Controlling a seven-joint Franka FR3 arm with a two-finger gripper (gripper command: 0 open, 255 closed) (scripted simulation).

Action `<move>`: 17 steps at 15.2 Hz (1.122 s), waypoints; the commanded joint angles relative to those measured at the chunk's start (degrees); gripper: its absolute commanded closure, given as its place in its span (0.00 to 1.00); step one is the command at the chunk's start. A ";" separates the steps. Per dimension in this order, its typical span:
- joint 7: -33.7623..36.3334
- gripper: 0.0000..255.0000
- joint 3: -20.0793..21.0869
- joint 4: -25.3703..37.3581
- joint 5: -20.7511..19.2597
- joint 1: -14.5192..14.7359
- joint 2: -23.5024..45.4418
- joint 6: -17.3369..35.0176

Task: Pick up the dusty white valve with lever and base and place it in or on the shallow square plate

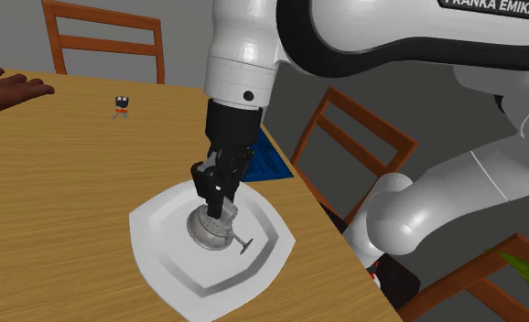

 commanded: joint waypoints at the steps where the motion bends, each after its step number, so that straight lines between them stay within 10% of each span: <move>1: 0.03 0.00 0.21 -0.38 -0.13 0.01 0.35 -0.14; 17: 0.68 0.00 -2.00 6.77 -1.84 -0.93 1.15 -6.88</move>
